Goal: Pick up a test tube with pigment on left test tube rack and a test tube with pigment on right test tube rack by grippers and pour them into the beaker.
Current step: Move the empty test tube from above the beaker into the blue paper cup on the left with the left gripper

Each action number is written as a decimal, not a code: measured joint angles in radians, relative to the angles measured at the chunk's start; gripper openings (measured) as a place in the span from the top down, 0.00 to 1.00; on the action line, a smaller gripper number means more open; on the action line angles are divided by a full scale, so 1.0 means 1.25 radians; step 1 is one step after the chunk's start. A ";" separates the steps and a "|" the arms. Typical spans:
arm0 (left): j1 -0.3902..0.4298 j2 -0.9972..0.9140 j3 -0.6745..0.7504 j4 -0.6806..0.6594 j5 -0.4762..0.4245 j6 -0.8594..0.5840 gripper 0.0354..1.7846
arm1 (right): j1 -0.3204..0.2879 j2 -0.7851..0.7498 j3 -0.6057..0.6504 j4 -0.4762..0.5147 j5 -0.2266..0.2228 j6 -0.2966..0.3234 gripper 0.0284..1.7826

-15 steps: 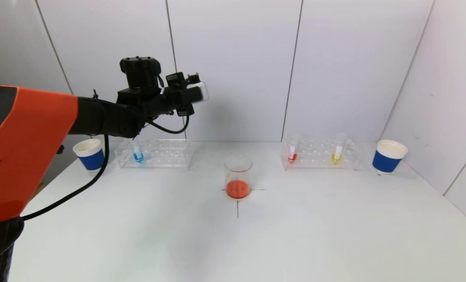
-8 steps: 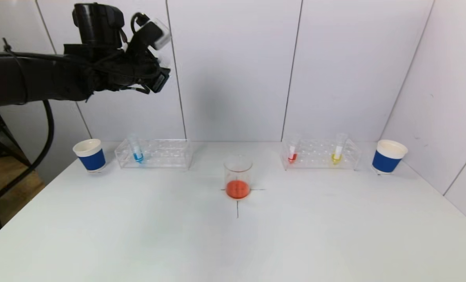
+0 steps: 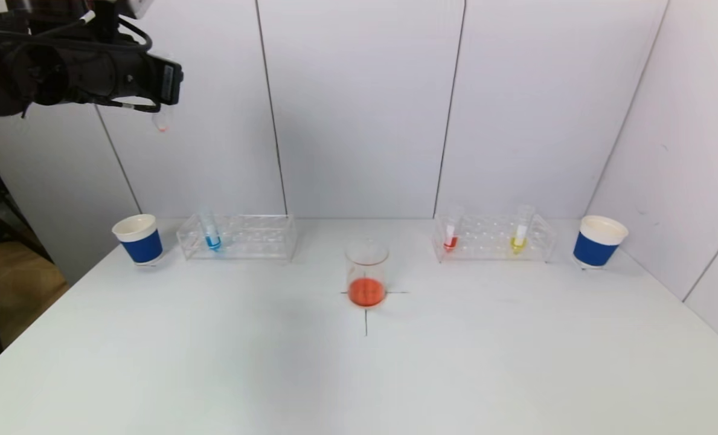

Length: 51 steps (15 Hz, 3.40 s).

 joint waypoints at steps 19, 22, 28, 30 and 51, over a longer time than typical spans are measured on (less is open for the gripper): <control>0.222 0.125 0.212 -0.312 -0.001 -0.136 0.76 | 0.000 0.000 0.000 0.000 0.000 0.000 0.04; 0.231 0.180 0.222 -0.374 0.000 -0.153 0.76 | 0.000 0.000 0.000 0.000 0.000 0.000 0.04; 0.247 0.266 0.234 -0.448 0.002 -0.154 0.76 | 0.000 0.000 0.000 0.000 0.000 0.000 0.04; 0.254 0.283 0.249 -0.462 0.002 -0.153 0.76 | 0.000 0.000 0.000 0.001 0.000 0.000 0.04; 0.262 0.313 0.408 -0.602 0.002 -0.154 0.76 | 0.000 0.000 0.000 0.000 0.000 0.000 0.04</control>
